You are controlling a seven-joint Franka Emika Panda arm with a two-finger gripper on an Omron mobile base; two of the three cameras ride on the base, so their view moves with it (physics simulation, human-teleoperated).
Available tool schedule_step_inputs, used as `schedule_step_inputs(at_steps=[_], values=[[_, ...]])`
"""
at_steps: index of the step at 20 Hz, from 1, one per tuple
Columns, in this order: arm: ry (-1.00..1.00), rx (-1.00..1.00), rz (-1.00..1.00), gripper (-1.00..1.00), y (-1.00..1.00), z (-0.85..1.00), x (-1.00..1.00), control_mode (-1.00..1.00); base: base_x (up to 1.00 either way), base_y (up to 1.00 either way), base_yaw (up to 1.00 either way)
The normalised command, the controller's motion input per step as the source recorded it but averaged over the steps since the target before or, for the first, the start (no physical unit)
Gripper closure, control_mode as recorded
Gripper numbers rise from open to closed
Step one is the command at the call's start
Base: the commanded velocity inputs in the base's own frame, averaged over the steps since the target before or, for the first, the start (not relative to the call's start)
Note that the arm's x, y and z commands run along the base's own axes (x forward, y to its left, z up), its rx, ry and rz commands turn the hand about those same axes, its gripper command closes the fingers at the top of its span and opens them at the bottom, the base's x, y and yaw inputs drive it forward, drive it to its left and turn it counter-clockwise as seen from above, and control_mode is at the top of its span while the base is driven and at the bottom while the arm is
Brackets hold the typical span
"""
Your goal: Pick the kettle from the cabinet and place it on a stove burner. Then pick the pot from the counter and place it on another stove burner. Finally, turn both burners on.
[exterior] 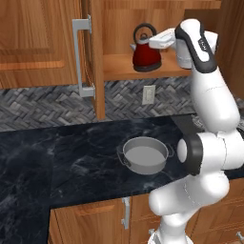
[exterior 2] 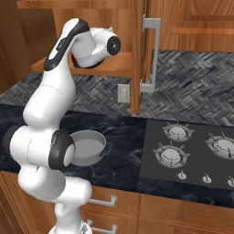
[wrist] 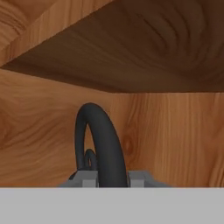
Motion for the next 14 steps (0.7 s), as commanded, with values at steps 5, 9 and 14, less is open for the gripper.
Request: schedule_step_inputs(at_steps=[5,9,14], values=[[-0.04,0.0,-0.07,1.0,0.26,0.0,-0.53,-1.0,0.0,0.0,0.0],[-0.03,0.0,-0.07,1.0,0.22,0.0,-0.57,-1.0,0.0,0.0,0.0],[0.0,0.0,-0.06,1.0,0.18,0.0,-0.56,-1.0,0.0,0.0,0.0]])
